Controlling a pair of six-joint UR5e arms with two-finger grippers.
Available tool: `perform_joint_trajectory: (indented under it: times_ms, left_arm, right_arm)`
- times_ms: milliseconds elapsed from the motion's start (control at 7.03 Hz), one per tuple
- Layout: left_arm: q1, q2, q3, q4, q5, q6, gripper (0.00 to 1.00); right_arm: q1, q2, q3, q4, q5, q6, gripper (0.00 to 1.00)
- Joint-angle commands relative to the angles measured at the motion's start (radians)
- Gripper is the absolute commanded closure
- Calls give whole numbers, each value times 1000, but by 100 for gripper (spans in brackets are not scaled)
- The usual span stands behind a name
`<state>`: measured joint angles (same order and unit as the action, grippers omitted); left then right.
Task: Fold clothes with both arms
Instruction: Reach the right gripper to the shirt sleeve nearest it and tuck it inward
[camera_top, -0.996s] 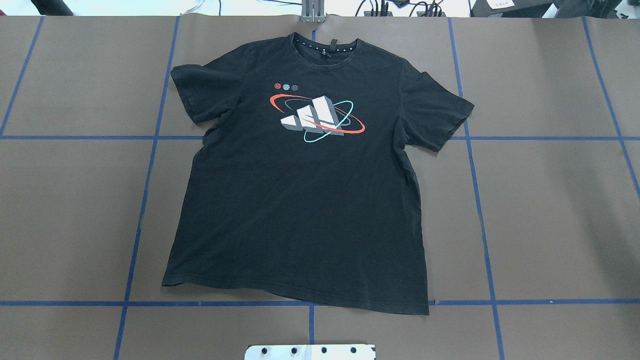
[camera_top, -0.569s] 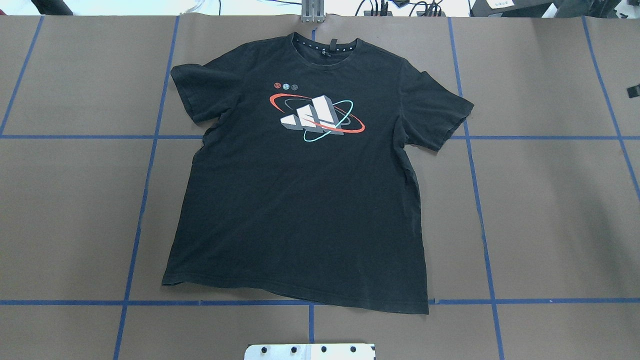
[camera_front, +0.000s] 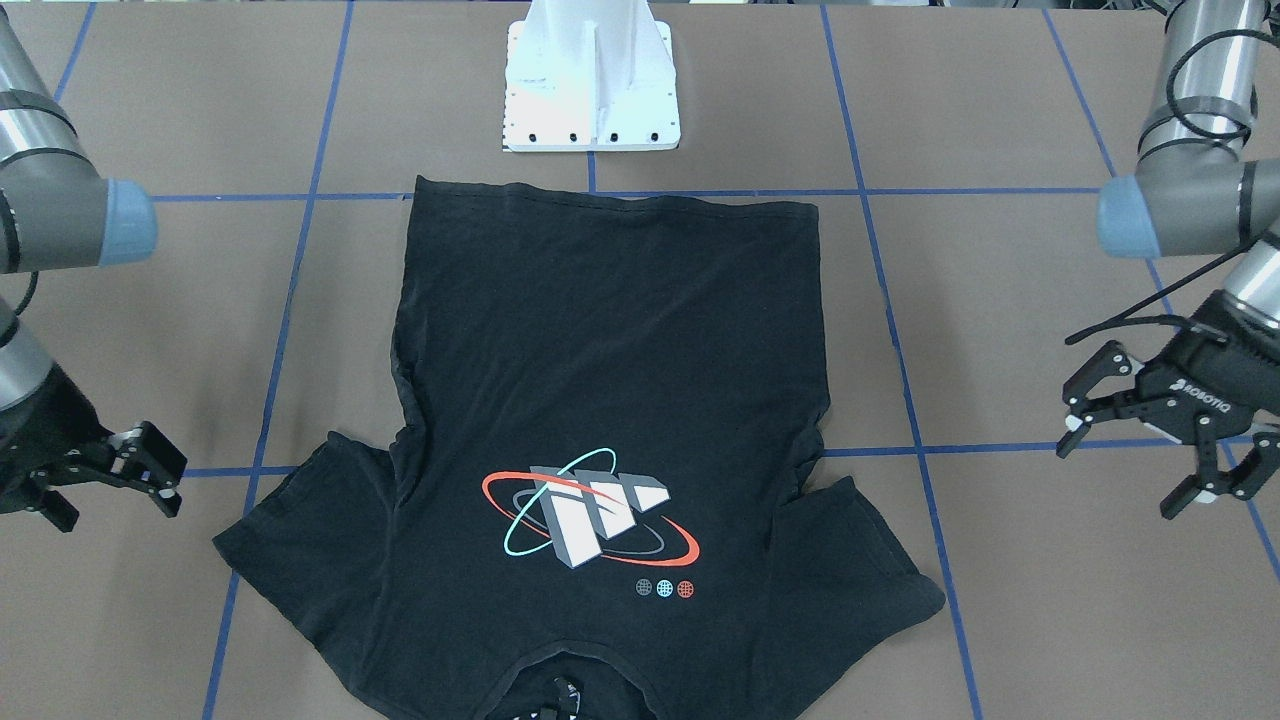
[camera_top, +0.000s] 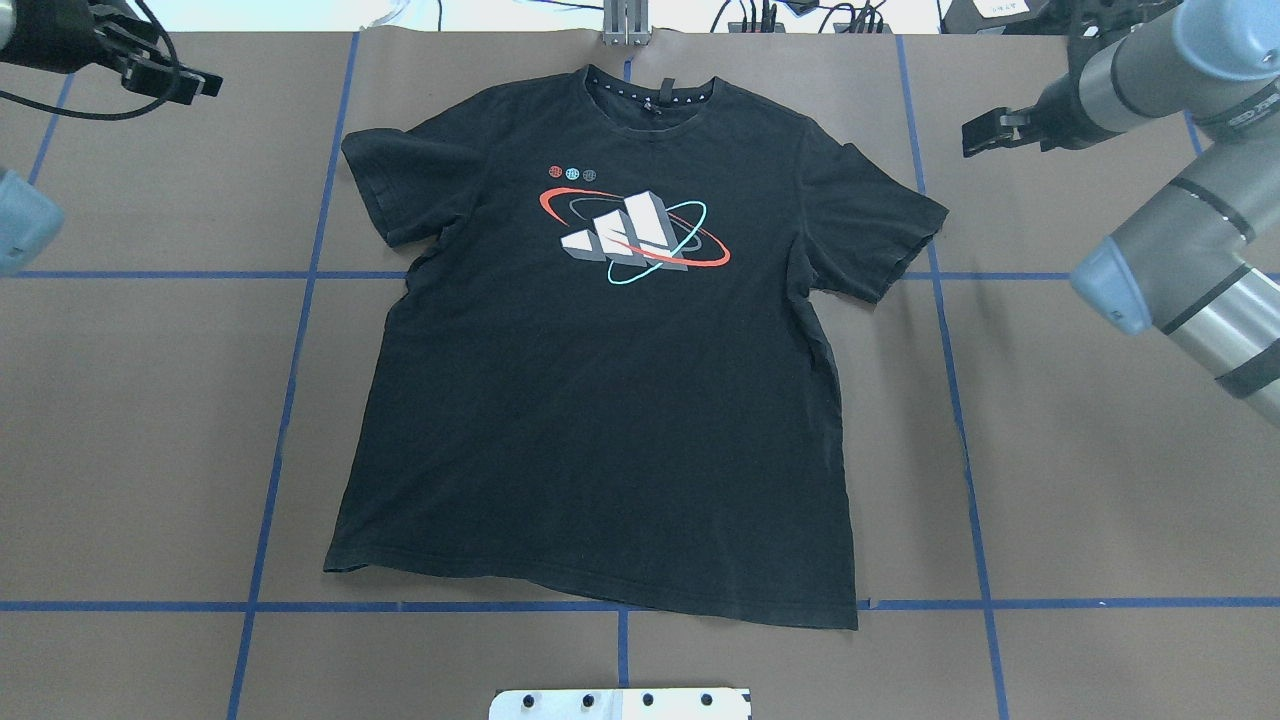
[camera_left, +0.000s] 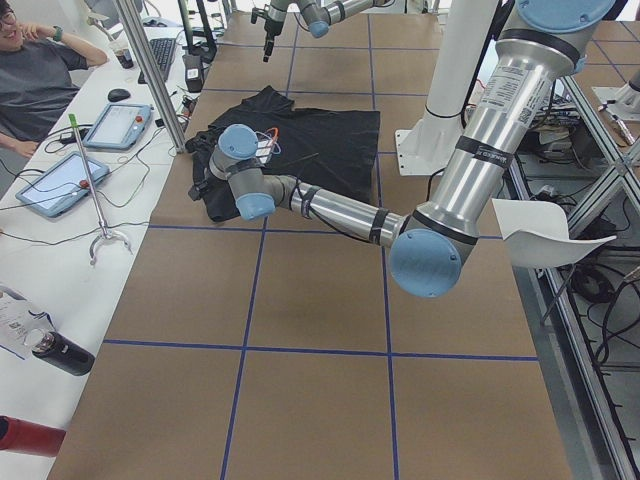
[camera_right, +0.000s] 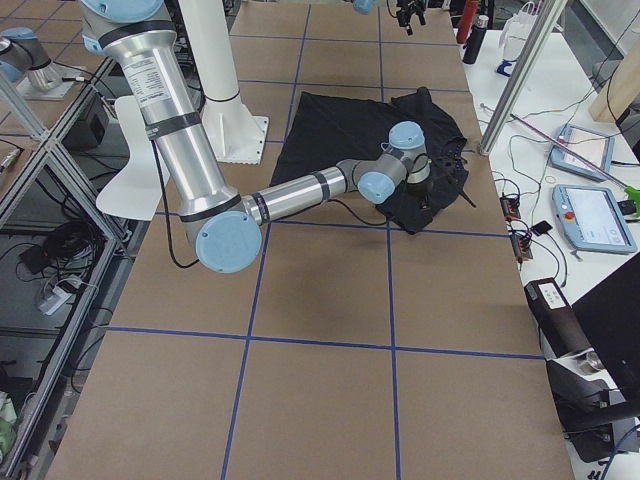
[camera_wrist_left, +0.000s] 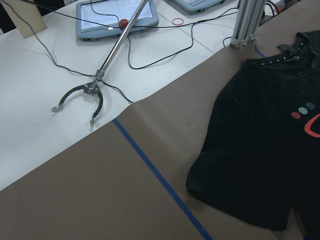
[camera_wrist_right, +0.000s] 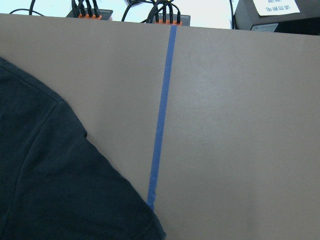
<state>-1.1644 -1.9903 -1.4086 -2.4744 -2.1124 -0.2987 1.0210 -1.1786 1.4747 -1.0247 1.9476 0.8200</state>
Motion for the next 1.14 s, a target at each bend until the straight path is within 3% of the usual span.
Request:
perform_joint_trajectory:
  times_ms: [0, 284, 711, 853, 996]
  left_arm:
    - [31, -24, 42, -38, 65, -2, 0]
    - [35, -22, 45, -40, 66, -2, 0]
    - [37, -22, 48, -41, 65, -2, 0]
    - [37, -22, 48, -41, 65, -2, 0]
    - [37, -22, 48, -41, 65, 0, 0]
  right_arm:
    - [-74, 7, -126, 211, -81, 131, 1]
    - [-122, 8, -184, 233, -161, 133, 8]
    - [-140, 8, -224, 247, -180, 126, 26]
    - [-140, 10, -229, 245, -180, 126, 35]
    - [-140, 10, -229, 245, -179, 123, 50]
